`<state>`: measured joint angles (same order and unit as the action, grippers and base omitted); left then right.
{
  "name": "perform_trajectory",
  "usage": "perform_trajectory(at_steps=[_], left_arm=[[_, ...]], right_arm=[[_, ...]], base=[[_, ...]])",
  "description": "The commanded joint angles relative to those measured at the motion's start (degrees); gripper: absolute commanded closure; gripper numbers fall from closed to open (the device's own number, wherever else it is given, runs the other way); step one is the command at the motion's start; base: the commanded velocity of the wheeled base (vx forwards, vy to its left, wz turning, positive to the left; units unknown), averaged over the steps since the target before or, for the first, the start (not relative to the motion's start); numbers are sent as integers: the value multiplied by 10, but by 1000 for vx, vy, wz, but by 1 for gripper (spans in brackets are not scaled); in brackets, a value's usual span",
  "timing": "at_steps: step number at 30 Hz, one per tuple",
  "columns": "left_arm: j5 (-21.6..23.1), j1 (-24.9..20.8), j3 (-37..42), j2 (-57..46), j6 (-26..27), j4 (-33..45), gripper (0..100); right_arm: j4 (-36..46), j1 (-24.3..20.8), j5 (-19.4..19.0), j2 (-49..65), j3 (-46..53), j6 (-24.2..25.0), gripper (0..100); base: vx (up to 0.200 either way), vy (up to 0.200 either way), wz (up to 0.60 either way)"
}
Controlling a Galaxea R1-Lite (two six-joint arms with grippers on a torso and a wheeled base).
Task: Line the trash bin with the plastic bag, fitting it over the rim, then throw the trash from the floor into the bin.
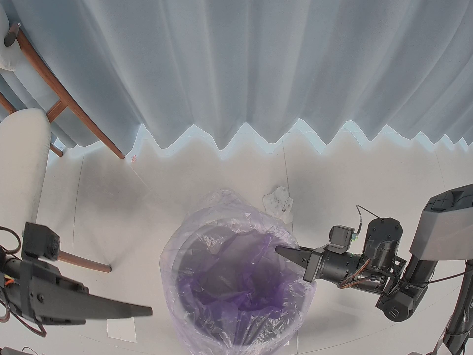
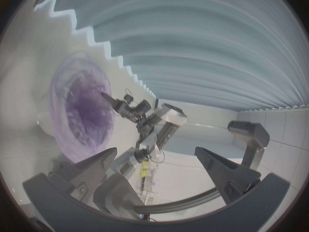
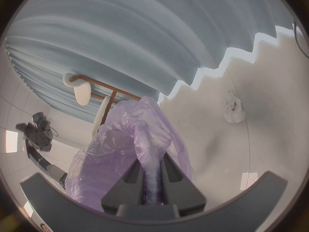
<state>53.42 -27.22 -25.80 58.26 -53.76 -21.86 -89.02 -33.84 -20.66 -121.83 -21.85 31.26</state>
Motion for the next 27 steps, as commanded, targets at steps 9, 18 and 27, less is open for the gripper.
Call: perform_trajectory(at_steps=[9, 18, 27], left_arm=[[0, 201, -51, 85, 75, 0, 0], [-1, 201, -48, 159, 81, 0, 0], [-18, 227, -48, 301, 158, -6, 0]], right_arm=[[-10, -18, -20, -10, 37, -174, 100], [-10, -34, 66, -12, -16, -168, 100], [-10, -73, 76, 13, -11, -162, 100]], base=[[0, 0, 0], [0, 0, 0], [0, 0, 0]])
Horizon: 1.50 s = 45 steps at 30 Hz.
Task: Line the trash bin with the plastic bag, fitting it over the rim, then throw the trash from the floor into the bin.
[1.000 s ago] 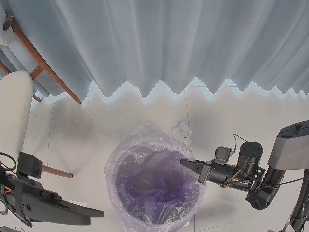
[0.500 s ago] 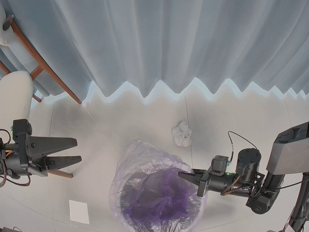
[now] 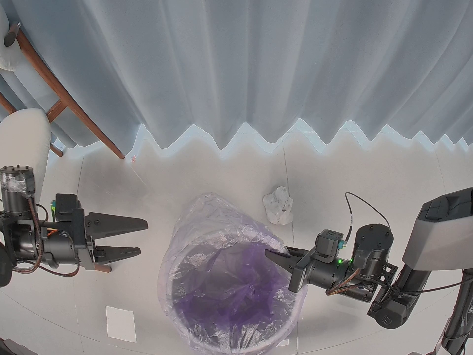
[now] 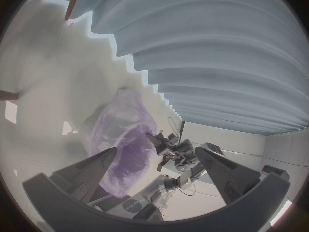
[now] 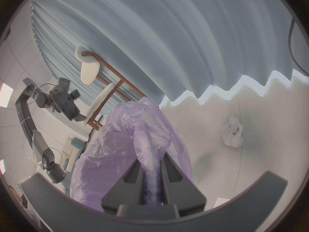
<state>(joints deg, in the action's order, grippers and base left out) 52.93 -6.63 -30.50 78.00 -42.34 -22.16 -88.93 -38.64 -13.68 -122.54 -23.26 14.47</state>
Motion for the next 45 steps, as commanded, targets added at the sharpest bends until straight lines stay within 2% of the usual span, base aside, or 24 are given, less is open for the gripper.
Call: perform_trajectory(at_steps=[1, 6, 9, 16, 20, 26, 27, 39, 45], left_arm=[[-15, 28, -3, 112, 51, -2, 0], [-10, 72, -27, 139, 52, -2, 0], [-9, 80, -32, 156, 54, -3, 0], [-5, 69, -30, 171, 53, -3, 0], [-5, 44, -27, 171, 52, -3, 0], [-5, 40, -26, 168, 52, -3, 0], [-5, 40, -25, 168, 52, -3, 100], [-5, 33, -20, 189, 56, -4, 100], [-5, 34, -24, 233, 64, -5, 100]], right_arm=[[-11, -27, 6, 24, 5, 10, 100], [-11, -29, 6, 42, 6, 35, 100], [-11, -30, 6, 46, 7, 42, 100], [-11, -54, 6, 52, 16, 53, 100], [-11, -79, 6, 51, 16, 90, 100], [-11, -87, 6, 50, 19, 97, 100], [-11, -87, 6, 50, 19, 97, 100], [-11, -86, 6, 56, 17, 98, 100], [-11, -84, 5, 87, 13, 142, 100]], base=[[0, 0, 0], [0, 0, 0], [0, 0, 0], [0, 0, 0], [0, 0, 0], [0, 0, 0], [0, 0, 0], [0, 0, 0], [0, 0, 0]])
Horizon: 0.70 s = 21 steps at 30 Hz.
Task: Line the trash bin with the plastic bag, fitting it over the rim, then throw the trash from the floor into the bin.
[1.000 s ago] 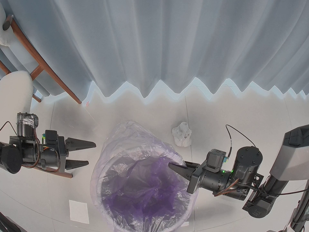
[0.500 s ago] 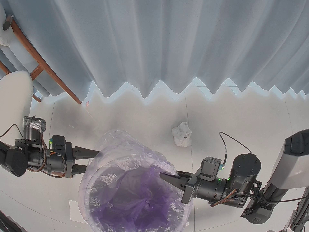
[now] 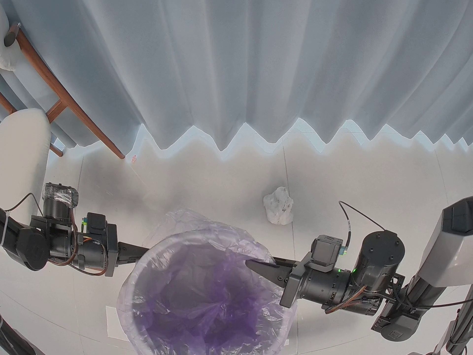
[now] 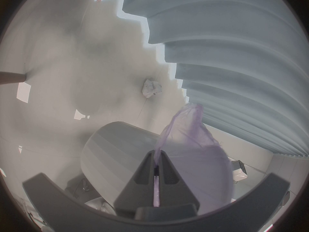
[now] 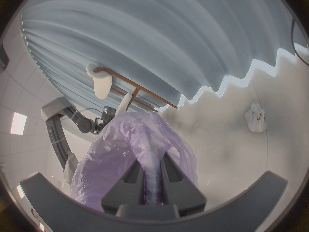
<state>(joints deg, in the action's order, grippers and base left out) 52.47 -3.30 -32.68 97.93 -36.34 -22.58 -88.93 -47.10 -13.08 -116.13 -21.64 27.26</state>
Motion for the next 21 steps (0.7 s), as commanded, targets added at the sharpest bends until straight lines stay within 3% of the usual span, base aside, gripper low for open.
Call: perform_trajectory(at_steps=[1, 11, 12, 16, 21], left_arm=[[-1, 2, -2, 42, 10, -5, 100], [0, 8, 10, 51, 22, -34, 100], [0, 7, 13, 48, 23, -34, 0], [0, 8, 10, 39, 22, -41, 0], [-1, 53, 10, 21, 16, -80, 0]], right_arm=[[-11, 2, -1, 29, -3, 20, 100], [-11, 10, -2, 25, -4, 20, 100], [-11, 10, -2, 25, -4, 20, 100], [-11, 24, -2, 24, -9, 19, 100], [-11, 86, -1, 6, -48, 25, 100]], base=[[0, 0, 0], [0, 0, 0], [0, 0, 0], [0, 0, 0], [0, 0, 0]])
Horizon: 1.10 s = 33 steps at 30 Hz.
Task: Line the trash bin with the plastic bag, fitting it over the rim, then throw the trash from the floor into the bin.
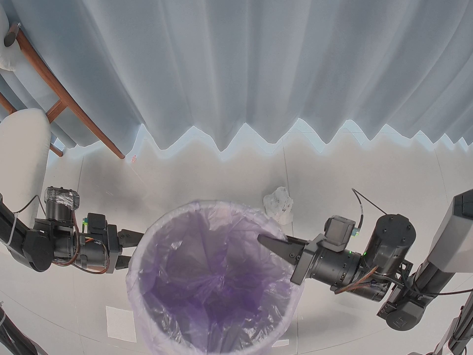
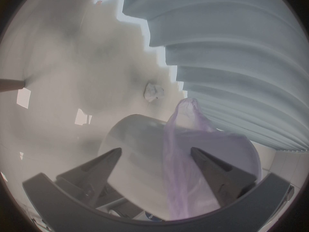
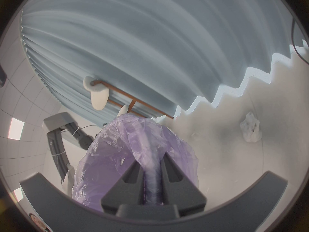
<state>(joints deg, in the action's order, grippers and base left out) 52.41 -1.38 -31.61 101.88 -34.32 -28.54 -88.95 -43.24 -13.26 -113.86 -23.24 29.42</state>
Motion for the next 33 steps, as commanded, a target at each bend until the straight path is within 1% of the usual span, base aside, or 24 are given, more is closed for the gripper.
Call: perform_trajectory(at_steps=[1, 4, 6, 8, 12, 14, 19, 22, 25, 30, 33], left_arm=[[0, 38, -2, -20, -7, -25, 0], [0, 53, -3, -34, -17, -35, 0], [2, 59, -2, -50, -18, -36, 0], [2, 58, 1, -63, -18, -35, 0], [2, 42, 15, -84, -18, -31, 0], [2, 24, 24, -88, -18, -31, 0], [1, -29, 59, -97, -14, -32, 0], [-1, -59, 75, -97, -13, -33, 0], [-4, -77, 78, -95, -15, -30, 0], [-4, -93, 79, -84, -18, -26, 0], [-4, -109, 77, -50, -24, -27, 0]], right_arm=[[-10, 62, 2, -22, -43, 5, 100], [-10, 99, 5, -41, -71, 17, 100], [-10, 120, 15, -55, -85, 24, 100], [-6, 134, 39, -76, -109, 30, 100], [-4, 141, 112, -127, -167, 38, 100], [-4, 141, 128, -138, -180, 42, 100], [14, 134, 134, -133, -184, 78, 100], [38, 129, 148, -132, -191, 82, 100], [40, 125, 161, -136, -196, 82, 100], [36, 110, 163, -132, -191, 82, 100], [29, 106, 163, -132, -190, 82, 100]], base=[[0, 0, 0], [0, 0, 0], [0, 0, 0], [0, 0, 0], [0, 0, 0], [0, 0, 0], [0, 0, 0], [0, 0, 0], [0, 0, 0], [0, 0, 0], [0, 0, 0]])
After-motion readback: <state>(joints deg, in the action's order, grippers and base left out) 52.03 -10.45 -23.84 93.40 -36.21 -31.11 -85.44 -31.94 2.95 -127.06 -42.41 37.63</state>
